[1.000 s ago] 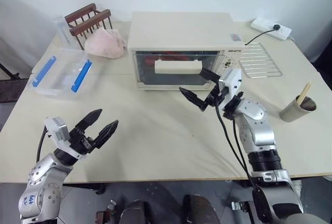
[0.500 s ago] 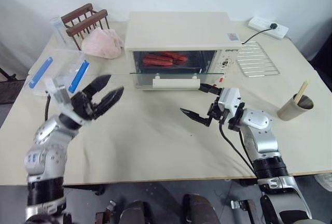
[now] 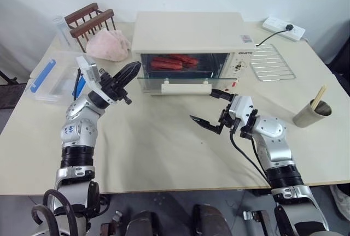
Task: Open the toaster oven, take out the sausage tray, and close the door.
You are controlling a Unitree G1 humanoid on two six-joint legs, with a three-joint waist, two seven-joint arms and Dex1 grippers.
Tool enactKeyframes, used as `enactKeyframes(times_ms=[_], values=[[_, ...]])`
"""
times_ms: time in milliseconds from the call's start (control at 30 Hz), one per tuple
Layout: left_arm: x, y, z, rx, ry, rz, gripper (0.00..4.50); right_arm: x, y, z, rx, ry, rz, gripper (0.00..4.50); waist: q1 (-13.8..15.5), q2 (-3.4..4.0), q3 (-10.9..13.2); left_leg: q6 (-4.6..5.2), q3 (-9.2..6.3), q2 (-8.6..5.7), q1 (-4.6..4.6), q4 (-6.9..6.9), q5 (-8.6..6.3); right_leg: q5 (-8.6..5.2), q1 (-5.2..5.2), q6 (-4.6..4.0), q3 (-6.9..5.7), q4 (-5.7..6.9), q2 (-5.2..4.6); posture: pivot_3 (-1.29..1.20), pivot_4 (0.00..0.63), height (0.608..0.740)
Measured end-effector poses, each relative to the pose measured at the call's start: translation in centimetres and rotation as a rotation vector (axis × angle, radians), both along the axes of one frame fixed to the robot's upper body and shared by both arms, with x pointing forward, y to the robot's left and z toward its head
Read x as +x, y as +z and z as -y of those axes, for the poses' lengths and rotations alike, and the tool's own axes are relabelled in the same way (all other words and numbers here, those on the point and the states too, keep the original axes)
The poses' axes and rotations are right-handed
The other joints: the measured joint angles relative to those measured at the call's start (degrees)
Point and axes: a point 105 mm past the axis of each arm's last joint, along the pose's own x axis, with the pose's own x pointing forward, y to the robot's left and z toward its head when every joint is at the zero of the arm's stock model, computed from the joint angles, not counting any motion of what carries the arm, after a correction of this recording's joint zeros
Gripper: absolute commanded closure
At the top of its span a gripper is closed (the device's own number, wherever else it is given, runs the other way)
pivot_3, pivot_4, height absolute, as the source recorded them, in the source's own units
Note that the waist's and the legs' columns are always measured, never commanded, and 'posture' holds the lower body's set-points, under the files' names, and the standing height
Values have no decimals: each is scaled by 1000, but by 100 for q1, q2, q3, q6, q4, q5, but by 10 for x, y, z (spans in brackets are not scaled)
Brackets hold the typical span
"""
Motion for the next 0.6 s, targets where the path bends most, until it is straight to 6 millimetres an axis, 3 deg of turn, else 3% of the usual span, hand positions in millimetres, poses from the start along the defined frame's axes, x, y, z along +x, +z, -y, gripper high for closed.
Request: enactKeyframes(times_ms=[233, 600], values=[[4, -18, 10, 59, -36, -79, 4470, -6, -4, 11, -32, -32, -1, 0, 77, -1, 0, 0, 0, -1, -1, 4, 0, 0, 0, 1, 1, 0, 0, 0, 150, 740], [0, -46, 33, 187, -156, -169, 4470, -40, -33, 71, -96, -273, -107, 0, 234, -4, 2, 1, -6, -4, -13, 24, -1, 3, 3, 5, -1, -6, 0, 0, 150, 740]])
